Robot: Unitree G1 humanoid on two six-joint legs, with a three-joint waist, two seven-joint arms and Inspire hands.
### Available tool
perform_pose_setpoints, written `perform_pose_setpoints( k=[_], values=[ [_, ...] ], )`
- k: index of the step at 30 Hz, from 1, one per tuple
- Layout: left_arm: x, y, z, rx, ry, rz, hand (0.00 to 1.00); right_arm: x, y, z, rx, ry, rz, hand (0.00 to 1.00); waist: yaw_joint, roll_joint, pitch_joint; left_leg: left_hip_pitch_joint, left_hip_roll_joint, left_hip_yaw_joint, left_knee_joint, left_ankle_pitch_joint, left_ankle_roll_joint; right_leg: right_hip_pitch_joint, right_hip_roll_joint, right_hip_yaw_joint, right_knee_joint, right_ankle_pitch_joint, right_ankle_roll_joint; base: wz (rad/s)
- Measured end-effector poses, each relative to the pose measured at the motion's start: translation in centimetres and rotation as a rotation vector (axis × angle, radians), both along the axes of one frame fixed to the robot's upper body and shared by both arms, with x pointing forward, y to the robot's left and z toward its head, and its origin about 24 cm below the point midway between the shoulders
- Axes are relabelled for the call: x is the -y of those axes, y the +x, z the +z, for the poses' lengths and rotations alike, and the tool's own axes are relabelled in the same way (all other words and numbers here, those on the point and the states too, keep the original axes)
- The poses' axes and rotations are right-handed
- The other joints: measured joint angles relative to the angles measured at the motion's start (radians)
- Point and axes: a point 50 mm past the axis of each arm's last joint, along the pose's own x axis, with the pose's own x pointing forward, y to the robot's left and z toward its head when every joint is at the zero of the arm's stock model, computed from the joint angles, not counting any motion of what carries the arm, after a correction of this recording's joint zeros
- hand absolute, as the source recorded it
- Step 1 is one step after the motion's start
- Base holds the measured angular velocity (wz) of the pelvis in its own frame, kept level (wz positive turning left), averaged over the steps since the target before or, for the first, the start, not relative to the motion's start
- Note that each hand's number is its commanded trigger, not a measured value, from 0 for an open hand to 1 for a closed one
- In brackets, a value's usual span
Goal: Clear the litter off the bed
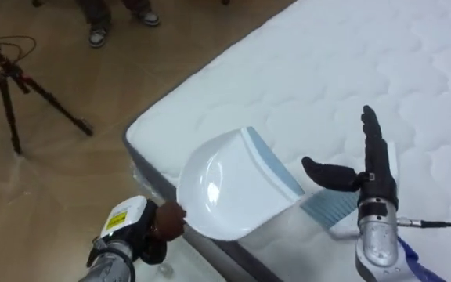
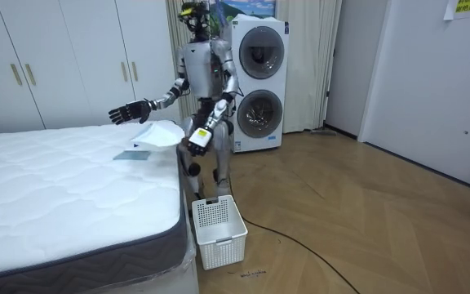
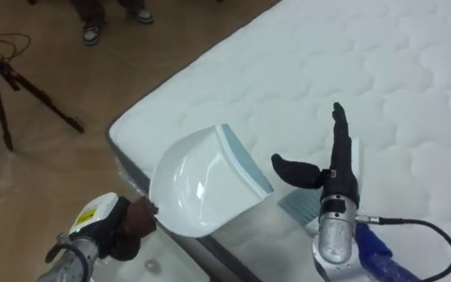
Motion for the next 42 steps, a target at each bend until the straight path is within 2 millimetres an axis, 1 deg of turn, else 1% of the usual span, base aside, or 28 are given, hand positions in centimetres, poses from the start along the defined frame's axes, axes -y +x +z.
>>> perform_pose_setpoints(
  k=[1, 2, 3, 4, 5, 6, 7, 8, 9, 10, 11, 12, 13, 20, 21, 25, 26, 27, 28, 29, 30, 32, 34, 36, 37, 38, 39, 42],
  values=[
    [0.0, 0.0, 0.3, 0.022, -0.022, 0.013, 1.00, -0.2, 0.2, 0.1, 0.000, -0.005, 0.026, 0.00, 0.015, 0.010, -0.0029, -0.011, -0.018, -0.125, 0.002, 0.003, -0.007, -0.009, 0.028, 0.059, -0.002, 0.011, -0.006, -1.52],
    [-0.1, 0.0, 0.3, 0.030, -0.035, 0.020, 1.00, -0.2, 0.2, 0.1, -0.002, -0.005, 0.034, 0.00, 0.018, 0.014, -0.0051, -0.014, -0.030, -0.180, 0.005, 0.004, -0.009, -0.009, 0.041, 0.085, -0.005, 0.018, -0.010, -1.45],
    [-0.1, -0.2, 0.3, 0.038, -0.055, 0.036, 1.00, -0.3, 0.2, 0.1, -0.004, -0.003, 0.049, 0.00, 0.018, 0.024, -0.0137, -0.023, -0.046, -0.270, 0.019, 0.008, -0.014, -0.003, 0.064, 0.138, -0.011, 0.029, -0.020, -1.27],
    [-0.3, -0.3, 0.3, 0.041, -0.062, 0.043, 1.00, -0.4, 0.4, 0.3, 0.000, -0.002, 0.060, 0.00, 0.020, 0.031, -0.0145, -0.031, -0.058, -0.333, 0.031, 0.011, -0.019, 0.001, 0.079, 0.185, -0.013, 0.036, -0.021, -1.22],
    [-0.2, -0.3, 0.3, 0.042, -0.064, 0.040, 1.00, -0.4, 0.4, 0.3, -0.001, -0.003, 0.062, 0.00, 0.018, 0.032, -0.0149, -0.034, -0.065, -0.367, 0.024, 0.010, -0.021, 0.004, 0.085, 0.211, -0.016, 0.038, -0.019, -1.10],
    [-0.1, -0.2, 0.4, 0.047, -0.071, 0.035, 1.00, -0.4, 0.4, 0.2, -0.007, -0.004, 0.067, 0.00, 0.019, 0.032, -0.0152, -0.045, -0.083, -0.417, 0.001, 0.018, -0.033, 0.014, 0.097, 0.255, -0.032, 0.045, -0.015, -1.13],
    [-0.1, -0.3, 0.4, 0.049, -0.079, 0.040, 1.00, -0.4, 0.4, 0.2, -0.006, -0.006, 0.074, 0.00, 0.030, 0.032, -0.0152, -0.061, -0.091, -0.438, -0.034, 0.041, -0.048, 0.018, 0.111, 0.297, -0.038, 0.050, -0.012, -1.19],
    [0.0, -0.4, 0.3, 0.049, -0.084, 0.045, 1.00, -0.4, 0.4, 0.3, -0.006, -0.006, 0.079, 0.00, 0.036, 0.033, -0.0157, -0.067, -0.093, -0.455, -0.061, 0.069, -0.049, 0.019, 0.120, 0.318, -0.038, 0.051, -0.011, -1.35],
    [-0.1, -0.6, 0.2, 0.043, -0.088, 0.057, 1.00, -0.5, 0.4, 0.2, -0.011, -0.003, 0.088, 0.00, 0.052, 0.033, -0.0190, -0.059, -0.091, -0.470, -0.083, 0.081, -0.040, 0.022, 0.139, 0.359, -0.039, 0.052, -0.008, -1.18],
    [-0.1, -0.8, 0.1, 0.040, -0.090, 0.060, 1.00, -0.6, 0.3, 0.2, -0.013, -0.002, 0.094, 0.00, 0.049, 0.033, -0.0219, -0.036, -0.089, -0.470, -0.100, 0.079, -0.038, 0.027, 0.139, 0.355, -0.050, 0.054, -0.004, -1.01],
    [-0.1, -0.7, 0.2, 0.043, -0.091, 0.059, 1.00, -0.6, 0.3, 0.2, -0.013, -0.002, 0.095, 0.00, 0.047, 0.032, -0.0216, -0.030, -0.090, -0.464, -0.106, 0.077, -0.036, 0.027, 0.135, 0.339, -0.055, 0.054, -0.004, -0.61],
    [-0.1, -0.7, 0.2, 0.046, -0.091, 0.059, 1.00, -0.5, 0.3, 0.1, -0.014, -0.002, 0.090, 0.00, 0.042, 0.029, -0.0217, -0.021, -0.096, -0.452, -0.115, 0.075, -0.035, 0.028, 0.124, 0.307, -0.065, 0.054, -0.004, -0.39],
    [-0.1, -0.7, 0.2, 0.048, -0.092, 0.059, 1.00, -0.5, 0.2, 0.1, -0.013, -0.002, 0.083, 0.00, 0.037, 0.027, -0.0214, -0.011, -0.102, -0.452, -0.123, 0.074, -0.035, 0.032, 0.120, 0.294, -0.066, 0.054, -0.005, -0.37],
    [0.0, -0.7, 0.3, 0.051, -0.111, 0.064, 1.00, -0.1, -0.3, -0.3, -0.025, 0.002, 0.049, 0.00, 0.010, 0.019, -0.0165, 0.055, -0.113, -0.449, -0.164, 0.073, -0.033, 0.075, 0.125, 0.326, -0.089, 0.049, 0.004, -0.16],
    [0.0, -0.6, 0.5, 0.059, -0.113, 0.062, 1.00, -0.1, -0.3, -0.3, -0.025, 0.003, 0.045, 0.00, 0.010, 0.017, -0.0148, 0.057, -0.114, -0.436, -0.164, 0.071, -0.029, 0.069, 0.125, 0.329, -0.078, 0.045, 0.006, -0.20],
    [-0.1, -0.6, 0.6, 0.065, -0.112, 0.064, 1.00, 0.1, -0.8, -0.7, -0.048, 0.004, 0.048, 0.00, 0.014, 0.016, -0.0145, 0.067, -0.108, -0.381, -0.158, 0.050, -0.018, 0.058, 0.138, 0.360, -0.059, 0.040, 0.013, -0.32],
    [-0.1, -0.6, 0.5, 0.063, -0.111, 0.065, 1.00, 0.1, -0.9, -0.9, -0.059, 0.004, 0.048, 0.00, 0.020, 0.017, -0.0141, 0.078, -0.098, -0.362, -0.161, 0.041, -0.018, 0.059, 0.138, 0.343, -0.055, 0.039, 0.014, -0.41],
    [-0.2, -0.7, 0.5, 0.061, -0.110, 0.066, 1.00, 0.1, -1.0, -1.1, -0.064, 0.005, 0.050, 0.00, 0.024, 0.017, -0.0138, 0.085, -0.095, -0.351, -0.161, 0.036, -0.019, 0.059, 0.132, 0.326, -0.053, 0.038, 0.012, -0.57],
    [-0.4, -0.8, 0.4, 0.059, -0.109, 0.069, 1.00, 0.1, -1.1, -1.3, -0.077, 0.005, 0.057, 0.00, 0.030, 0.016, -0.0130, 0.095, -0.095, -0.338, -0.159, 0.029, -0.020, 0.059, 0.114, 0.273, -0.044, 0.033, 0.006, -0.47],
    [-0.4, -0.9, 0.5, 0.062, -0.116, 0.072, 1.00, 0.1, -1.2, -1.4, -0.085, 0.005, 0.059, 0.00, 0.031, 0.016, -0.0130, 0.099, -0.096, -0.333, -0.159, 0.028, -0.020, 0.061, 0.108, 0.254, -0.044, 0.031, 0.004, -0.40],
    [-0.4, -0.7, 0.6, 0.078, -0.144, 0.089, 1.00, 0.2, -1.4, -1.8, -0.104, 0.003, 0.061, 0.00, 0.031, 0.013, -0.0128, 0.100, -0.096, -0.328, -0.160, 0.027, -0.019, 0.060, 0.104, 0.243, -0.044, 0.030, 0.004, -0.19],
    [-0.5, -0.5, 0.9, 0.103, -0.173, 0.104, 1.00, 0.3, -1.8, -2.3, -0.136, 0.001, 0.060, 0.00, 0.026, 0.009, -0.0113, 0.100, -0.097, -0.321, -0.167, 0.027, -0.019, 0.059, 0.107, 0.250, -0.045, 0.029, 0.006, -0.13],
    [-0.6, -0.5, 1.0, 0.110, -0.182, 0.114, 0.92, 0.5, -2.4, -2.9, -0.173, 0.001, 0.066, 0.00, 0.018, 0.005, -0.0127, 0.102, -0.098, -0.317, -0.169, 0.025, -0.020, 0.059, 0.112, 0.253, -0.051, 0.029, 0.006, -0.08],
    [-0.6, -0.5, 1.1, 0.116, -0.183, 0.112, 0.77, 0.6, -3.0, -3.4, -0.201, 0.001, 0.062, 0.00, 0.019, 0.000, -0.0156, 0.104, -0.099, -0.317, -0.174, 0.024, -0.021, 0.061, 0.115, 0.253, -0.061, 0.029, 0.006, 0.00],
    [-0.6, -0.5, 1.3, 0.125, -0.191, 0.113, 0.59, 0.6, -3.2, -3.6, -0.217, 0.001, 0.064, 0.00, 0.020, -0.002, -0.0155, 0.107, -0.098, -0.316, -0.176, 0.024, -0.021, 0.065, 0.116, 0.253, -0.064, 0.030, 0.006, -0.03],
    [-0.5, -0.5, 1.3, 0.128, -0.194, 0.114, 0.31, 0.6, -3.2, -3.6, -0.222, 0.001, 0.065, 0.00, 0.021, -0.003, -0.0157, 0.109, -0.097, -0.316, -0.176, 0.024, -0.021, 0.066, 0.117, 0.253, -0.066, 0.030, 0.006, -0.08],
    [-0.5, -0.6, 1.3, 0.129, -0.197, 0.113, 0.00, 0.6, -3.2, -3.6, -0.224, 0.001, 0.068, 0.00, 0.024, -0.003, -0.0155, 0.114, -0.096, -0.316, -0.176, 0.024, -0.021, 0.072, 0.119, 0.257, -0.072, 0.030, 0.006, -0.08],
    [-0.6, -0.7, 1.3, 0.130, -0.196, 0.118, 0.00, 0.7, -3.3, -3.9, -0.239, 0.001, 0.072, 0.00, 0.021, -0.008, -0.0169, 0.127, -0.092, -0.316, -0.180, 0.024, -0.021, 0.092, 0.123, 0.258, -0.093, 0.032, 0.005, -0.02]
  ],
)
